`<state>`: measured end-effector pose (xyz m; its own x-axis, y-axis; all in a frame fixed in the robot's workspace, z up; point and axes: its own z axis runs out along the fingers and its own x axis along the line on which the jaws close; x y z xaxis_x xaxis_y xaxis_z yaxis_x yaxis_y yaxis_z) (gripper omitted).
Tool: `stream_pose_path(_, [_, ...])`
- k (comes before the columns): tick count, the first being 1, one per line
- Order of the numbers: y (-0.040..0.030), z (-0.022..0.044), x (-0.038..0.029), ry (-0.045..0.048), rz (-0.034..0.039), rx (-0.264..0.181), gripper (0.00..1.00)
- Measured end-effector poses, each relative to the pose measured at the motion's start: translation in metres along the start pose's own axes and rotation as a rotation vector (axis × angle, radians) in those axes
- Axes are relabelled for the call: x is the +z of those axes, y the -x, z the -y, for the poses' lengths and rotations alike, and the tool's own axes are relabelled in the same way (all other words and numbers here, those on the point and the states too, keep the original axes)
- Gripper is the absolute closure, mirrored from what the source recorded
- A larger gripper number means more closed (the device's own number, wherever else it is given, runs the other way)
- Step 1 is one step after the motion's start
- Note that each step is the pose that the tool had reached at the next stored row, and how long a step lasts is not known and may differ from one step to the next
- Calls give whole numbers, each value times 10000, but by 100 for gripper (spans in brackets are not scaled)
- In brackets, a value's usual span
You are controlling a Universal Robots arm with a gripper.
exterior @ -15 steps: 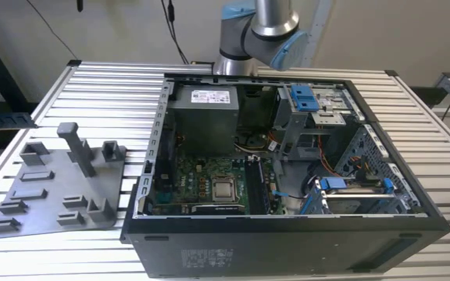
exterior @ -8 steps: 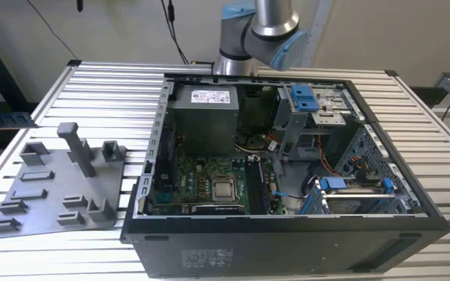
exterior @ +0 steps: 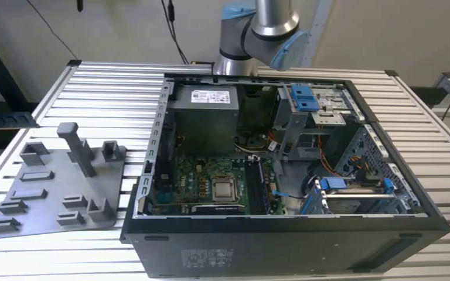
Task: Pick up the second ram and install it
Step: 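Pick up the second ram and move it above second insertion slot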
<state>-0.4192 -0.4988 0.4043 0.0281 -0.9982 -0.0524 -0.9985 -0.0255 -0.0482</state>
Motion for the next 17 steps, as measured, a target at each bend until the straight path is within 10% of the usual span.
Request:
stream_pose_path(8, [-9, 315, 15, 60, 1, 3, 86])
stream_pose_path(13, [-14, 518, 25, 342, 10, 20, 86])
stream_pose_path(17, [-17, 605, 28, 369, 9, 20, 86])
